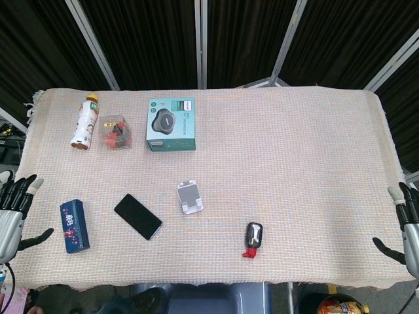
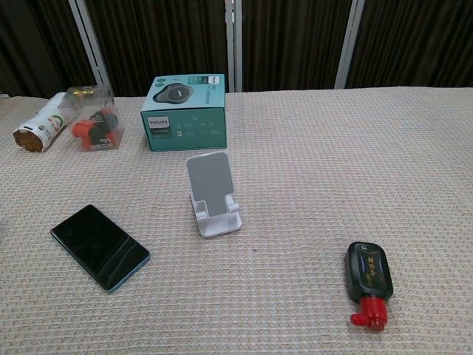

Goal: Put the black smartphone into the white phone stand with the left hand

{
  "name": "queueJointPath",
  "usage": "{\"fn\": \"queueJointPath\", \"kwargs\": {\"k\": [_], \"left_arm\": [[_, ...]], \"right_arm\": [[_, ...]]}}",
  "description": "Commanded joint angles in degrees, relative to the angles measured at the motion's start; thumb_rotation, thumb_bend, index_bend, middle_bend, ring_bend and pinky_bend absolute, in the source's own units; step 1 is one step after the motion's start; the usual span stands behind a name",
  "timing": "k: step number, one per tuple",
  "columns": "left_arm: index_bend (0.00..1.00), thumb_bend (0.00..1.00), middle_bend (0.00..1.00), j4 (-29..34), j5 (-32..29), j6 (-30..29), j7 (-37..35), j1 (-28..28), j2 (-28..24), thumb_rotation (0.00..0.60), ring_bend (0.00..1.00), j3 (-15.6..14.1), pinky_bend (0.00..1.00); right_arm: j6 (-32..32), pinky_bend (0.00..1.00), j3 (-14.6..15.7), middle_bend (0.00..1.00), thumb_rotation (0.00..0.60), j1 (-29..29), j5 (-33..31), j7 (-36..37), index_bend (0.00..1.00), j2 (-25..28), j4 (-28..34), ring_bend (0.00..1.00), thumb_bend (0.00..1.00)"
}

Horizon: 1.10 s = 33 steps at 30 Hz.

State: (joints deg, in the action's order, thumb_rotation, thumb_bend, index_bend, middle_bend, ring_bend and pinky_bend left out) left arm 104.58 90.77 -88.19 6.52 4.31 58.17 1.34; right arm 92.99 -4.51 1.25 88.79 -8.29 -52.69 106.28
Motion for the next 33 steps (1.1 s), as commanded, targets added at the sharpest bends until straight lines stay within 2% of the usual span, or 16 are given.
{"fn": "queueJointPath", "kwargs": {"k": [1, 5, 9, 14, 18, 21, 27, 33], "left_arm": [[0.0, 0.0, 0.0, -0.13, 0.19, 0.13, -0.29, 0.09, -0.04, 0.6, 0.0, -0.04, 0.0], [0.0, 0.0, 0.0, -0.68, 0.82, 0.61, -0.86, 0.46, 0.04, 0.6, 0.0, -0.18, 0.0], [0.0, 0.0, 0.0, -0.48, 1.07, 4.86, -1.68, 2.95, -0.01, 0.6, 0.0, -0.22, 0.0], [0.0, 0.0, 0.0, -2.32, 1.88, 14.8, 0.92, 10.54, 2.52, 0.6, 0.0, 1.72, 0.0], [0.0, 0.0, 0.0, -7.31, 2.64, 26.33, 4.87, 18.69, 7.34, 0.6, 0.0, 2.69, 0.01], [0.02, 0.0, 0.0, -11.72, 3.28, 31.94, 5.7, 23.06, 11.02, 0.6, 0.03, 2.81, 0.05], [0.14, 0.0, 0.09, -19.01, 6.02, 36.89, 3.79, 27.8, 16.0, 0.6, 0.14, 1.11, 0.16], [0.15, 0.0, 0.1, -24.35, 8.11, 39.19, 2.21, 30.4, 18.72, 0.6, 0.14, -1.21, 0.17]], "right_arm": [[-0.06, 0.0, 0.03, 0.0, 0.6, -0.01, 0.01, -0.06, 0.0, -0.03, 0.04, 0.0, 0.0], [-0.27, 0.0, 0.09, 0.0, 0.6, -0.06, -0.06, -0.19, 0.0, -0.02, 0.28, 0.0, 0.0], [-0.3, 0.0, 0.11, 0.0, 0.6, 0.01, -0.24, -0.52, 0.0, 0.14, 0.65, 0.0, 0.0], [-0.94, 0.0, -0.5, 0.0, 0.6, -0.3, -1.94, -0.6, 0.0, 0.22, 0.68, 0.0, 0.0], [-1.67, 0.0, -1.3, 0.0, 0.6, -0.75, -4.01, -1.1, 0.0, 0.17, 0.74, 0.0, 0.0], [-2.42, 0.0, -1.52, 0.0, 0.6, -1.05, -5.24, -1.86, 0.0, -0.14, 0.53, 0.0, 0.0], [-3.59, 0.0, -1.98, 0.0, 0.6, -1.45, -7.79, -2.71, 0.0, -0.72, -0.35, 0.0, 0.0], [-4.06, 0.0, -2.33, 0.0, 0.6, -1.59, -9.29, -2.77, 0.0, -0.89, -0.82, 0.0, 0.0]]}}
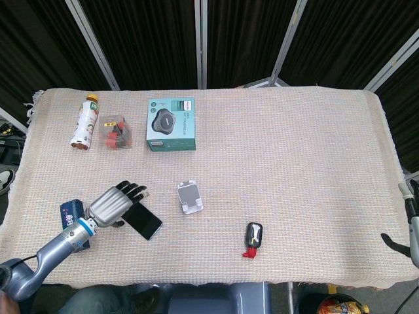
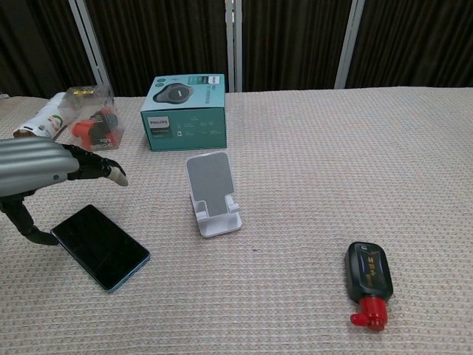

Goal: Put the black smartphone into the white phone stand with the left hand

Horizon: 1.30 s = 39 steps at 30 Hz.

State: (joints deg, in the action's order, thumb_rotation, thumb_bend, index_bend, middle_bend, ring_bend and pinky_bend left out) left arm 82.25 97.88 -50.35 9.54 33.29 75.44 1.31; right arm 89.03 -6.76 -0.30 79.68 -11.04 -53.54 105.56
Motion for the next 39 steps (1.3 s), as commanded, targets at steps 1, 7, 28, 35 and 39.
{"fn": "queueJointPath", "kwargs": {"k": [1, 7, 28, 35, 39], "left_arm": [[0.15, 0.0, 0.1, -2.64, 1.11, 1.65, -1.14, 1.79, 1.89, 0.6, 0.14, -1.52, 0.18], [0.15, 0.0, 0.1, -4.56, 1.02, 2.01, -2.42, 2.94, 3.32, 0.6, 0.14, -3.09, 0.19], [0.54, 0.03, 0.46, -7.03, 0.85, -1.01, -0.35, 4.04, 6.47, 0.6, 0.47, -5.72, 0.47], [0.55, 0.03, 0.46, -4.51, 1.66, -5.76, 1.18, 3.84, 3.51, 0.6, 0.48, -5.05, 0.48], [0.55, 0.03, 0.46, -2.08, 3.25, -9.26, 4.35, 4.57, 1.3, 0.6, 0.48, -3.31, 0.48]], "right_arm": [[-0.16, 0.0, -0.11, 0.0, 0.6, -0.07, -0.36, -0.04, 0.0, -0.06, -0.14, 0.0, 0.0], [-0.73, 0.0, -0.18, 0.0, 0.6, -0.31, -0.95, 0.14, 0.0, -0.15, -0.48, 0.0, 0.0], [-1.45, 0.0, -0.1, 0.0, 0.6, -0.63, -1.5, 0.86, 0.0, 0.05, -0.52, 0.0, 0.0], [-1.26, 0.0, -0.05, 0.0, 0.6, -0.54, -1.29, 1.41, 0.0, 0.31, -0.26, 0.0, 0.0], [-1.19, 0.0, -0.09, 0.0, 0.6, -0.5, -1.26, 1.9, 0.0, 0.55, -0.12, 0.0, 0.0]]}}
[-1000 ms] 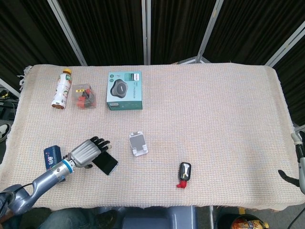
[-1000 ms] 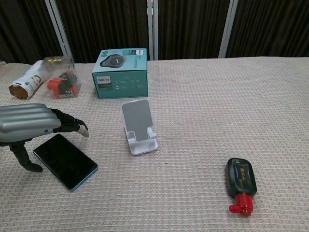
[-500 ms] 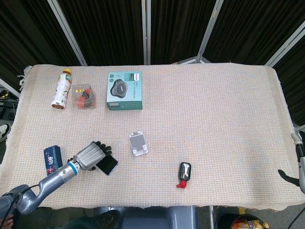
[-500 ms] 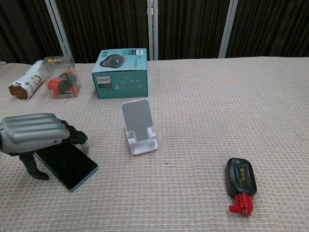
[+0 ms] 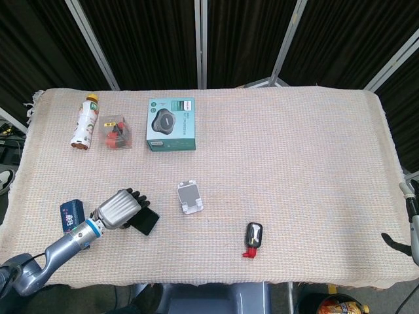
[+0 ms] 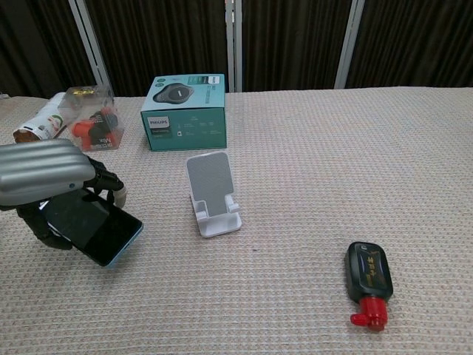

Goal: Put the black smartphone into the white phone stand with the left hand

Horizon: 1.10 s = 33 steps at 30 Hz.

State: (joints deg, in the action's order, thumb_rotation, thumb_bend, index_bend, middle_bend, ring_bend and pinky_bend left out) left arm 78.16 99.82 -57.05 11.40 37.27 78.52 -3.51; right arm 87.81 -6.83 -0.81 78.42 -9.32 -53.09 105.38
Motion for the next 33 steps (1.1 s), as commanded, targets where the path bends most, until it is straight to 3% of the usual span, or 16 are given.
{"fn": "queueJointPath", "kwargs": {"k": [1, 7, 13, 18, 33], "left_arm": [[0.55, 0.03, 0.46, 2.87, 2.1, -3.81, 3.83, 1.01, -2.37, 0.6, 0.48, 2.37, 0.48], [0.54, 0.02, 0.46, 6.38, 6.86, -6.2, 15.03, 5.27, -4.91, 0.6, 0.48, 7.28, 0.48], [0.55, 0.02, 0.46, 6.47, 10.35, -0.53, 26.41, 9.88, -5.87, 0.6, 0.48, 8.7, 0.47], [0.55, 0.02, 0.46, 7.42, 9.86, 8.05, 37.1, 13.08, -5.05, 0.6, 0.48, 9.43, 0.47], [0.54, 0.02, 0.45, 10.22, 3.1, 15.68, 47.19, 15.73, 0.4, 0.6, 0.48, 12.37, 0.46]], "right_arm": [[0.08, 0.0, -0.07, 0.0, 0.6, 0.03, -0.02, 0.34, 0.0, 0.17, 0.08, 0.0, 0.0], [0.18, 0.0, -0.17, 0.0, 0.6, 0.14, -0.07, 1.39, 0.0, 0.55, 0.05, 0.0, 0.0], [0.54, 0.0, -0.25, 0.0, 0.6, 0.38, 0.07, 2.52, 0.0, 0.98, 0.03, 0.0, 0.0], [0.75, 0.0, -0.22, 0.0, 0.6, 0.78, 0.01, 4.22, 0.0, 1.56, -0.3, 0.0, 0.0], [0.85, 0.0, -0.41, 0.0, 0.6, 1.05, -0.26, 6.1, 0.0, 2.25, -0.69, 0.0, 0.0]]}}
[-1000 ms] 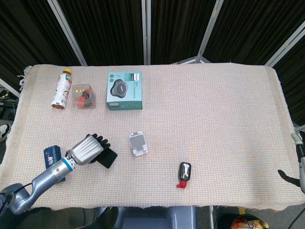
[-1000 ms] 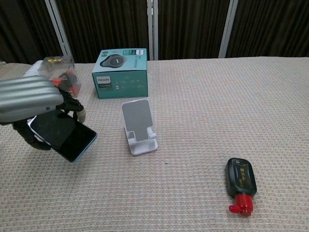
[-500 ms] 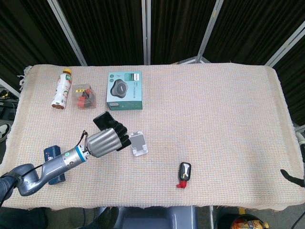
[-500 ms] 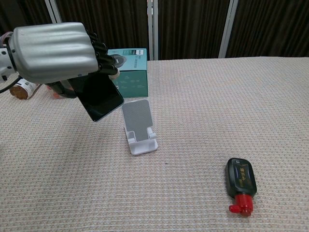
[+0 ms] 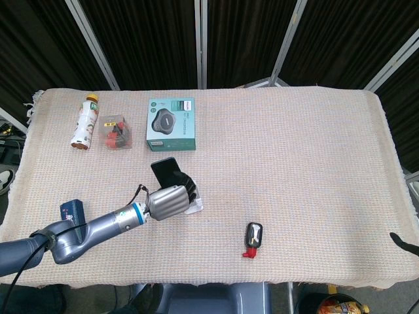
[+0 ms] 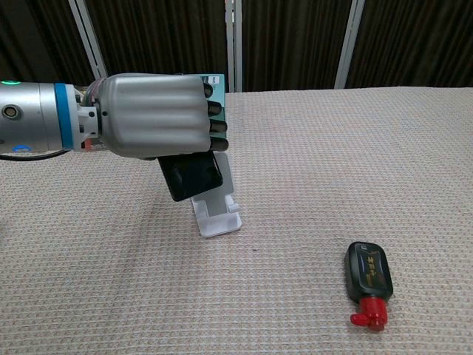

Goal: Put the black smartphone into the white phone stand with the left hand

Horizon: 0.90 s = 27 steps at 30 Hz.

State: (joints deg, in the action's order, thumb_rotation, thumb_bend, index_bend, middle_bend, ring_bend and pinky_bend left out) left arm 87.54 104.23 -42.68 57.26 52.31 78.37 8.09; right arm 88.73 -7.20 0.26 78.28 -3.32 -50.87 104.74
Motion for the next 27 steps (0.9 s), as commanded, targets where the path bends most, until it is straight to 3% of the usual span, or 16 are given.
{"fn": "queueJointPath", "kwargs": {"k": [1, 6, 10, 14, 27], "left_arm": [[0.54, 0.02, 0.45, 1.26, -2.27, 2.18, 1.91, 0.85, 0.61, 0.6, 0.48, 1.1, 0.46], [0.53, 0.02, 0.44, 3.76, -9.24, 7.16, 8.93, 1.74, 1.8, 0.6, 0.47, 3.59, 0.45], [0.51, 0.02, 0.42, 5.28, -16.29, 10.14, 18.71, 2.45, 3.19, 0.6, 0.46, 4.42, 0.44], [0.51, 0.02, 0.42, 6.13, -22.24, 10.1, 25.32, 3.24, 4.07, 0.6, 0.46, 3.89, 0.44], [0.51, 0.02, 0.42, 7.11, -35.24, 6.51, 36.58, 9.13, 6.26, 0.6, 0.46, -0.03, 0.44]], "right_arm": [[-0.11, 0.0, -0.07, 0.0, 0.6, -0.02, -0.2, 0.17, 0.0, 0.05, -0.09, 0.0, 0.0], [-0.33, 0.0, -0.14, 0.0, 0.6, -0.11, -0.36, 0.41, 0.0, 0.12, -0.25, 0.0, 0.0], [-0.44, 0.0, -0.2, 0.0, 0.6, -0.1, -0.57, 0.83, 0.0, 0.19, -0.45, 0.0, 0.0], [-0.3, 0.0, -0.33, 0.0, 0.6, 0.01, -0.7, 1.44, 0.0, 0.38, -0.58, 0.0, 0.0], [-0.66, 0.0, -0.45, 0.0, 0.6, -0.05, -0.97, 2.42, 0.0, 0.61, -1.02, 0.0, 0.0]]}}
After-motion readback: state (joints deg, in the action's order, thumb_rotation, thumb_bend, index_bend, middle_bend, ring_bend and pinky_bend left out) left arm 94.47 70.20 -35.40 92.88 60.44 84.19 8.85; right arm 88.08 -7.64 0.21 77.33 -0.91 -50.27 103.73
